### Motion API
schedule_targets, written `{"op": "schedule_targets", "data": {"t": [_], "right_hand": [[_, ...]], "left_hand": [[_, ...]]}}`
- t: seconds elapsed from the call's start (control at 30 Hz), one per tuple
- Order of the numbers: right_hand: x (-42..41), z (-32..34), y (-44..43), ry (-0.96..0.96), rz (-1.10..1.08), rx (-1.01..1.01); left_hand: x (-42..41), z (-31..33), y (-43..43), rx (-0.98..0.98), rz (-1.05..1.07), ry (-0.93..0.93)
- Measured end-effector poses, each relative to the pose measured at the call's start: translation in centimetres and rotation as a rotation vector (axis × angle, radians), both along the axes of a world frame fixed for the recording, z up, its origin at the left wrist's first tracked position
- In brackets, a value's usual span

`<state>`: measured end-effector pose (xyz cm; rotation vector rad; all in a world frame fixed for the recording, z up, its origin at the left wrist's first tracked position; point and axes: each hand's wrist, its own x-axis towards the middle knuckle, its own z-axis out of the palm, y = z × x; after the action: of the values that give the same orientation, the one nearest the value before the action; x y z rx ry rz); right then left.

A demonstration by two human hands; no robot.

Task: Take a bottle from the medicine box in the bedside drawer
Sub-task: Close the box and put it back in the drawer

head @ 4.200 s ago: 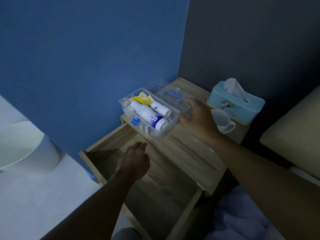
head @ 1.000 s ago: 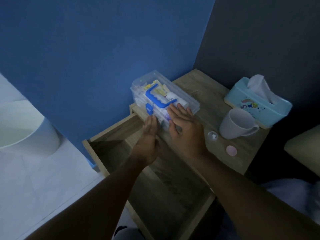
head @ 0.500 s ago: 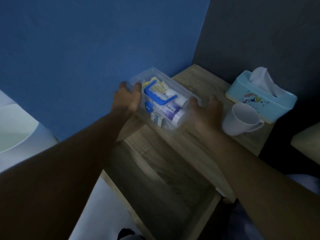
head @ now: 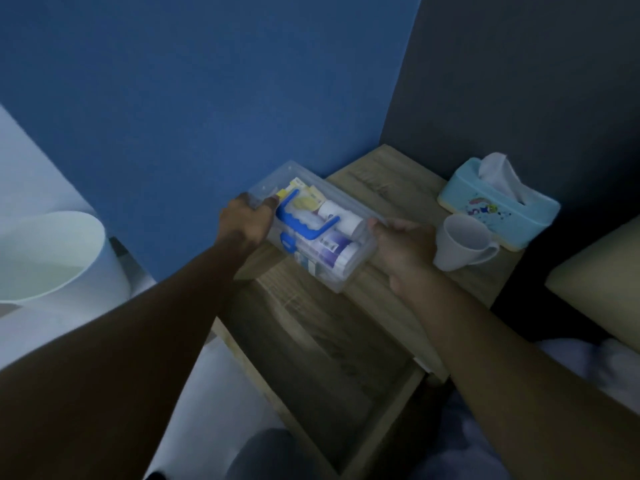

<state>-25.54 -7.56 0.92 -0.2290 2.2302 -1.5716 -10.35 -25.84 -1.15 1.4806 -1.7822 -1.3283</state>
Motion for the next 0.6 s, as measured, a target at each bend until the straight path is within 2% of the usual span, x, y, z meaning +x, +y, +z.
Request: {"op": "schedule_targets", "data": {"t": [0.2, 0.33, 0.6], "right_hand": [[4.8, 0.4, 4.5, -0.107, 0.006, -0.077], [8.2, -0.4, 7.4, -0.171, -0.034, -0.090], [11.7, -4.2, 11.7, -0.255, 0.024, -0.036]], "left_hand": [[5.1, 1.7, 3.6, -0.082, 0.052, 0.003], [7.9, 1.2, 6.6, -0.136, 0.048, -0.102], [10.3, -3.0, 10.3, -0.044, -0.025, -0.119]]}}
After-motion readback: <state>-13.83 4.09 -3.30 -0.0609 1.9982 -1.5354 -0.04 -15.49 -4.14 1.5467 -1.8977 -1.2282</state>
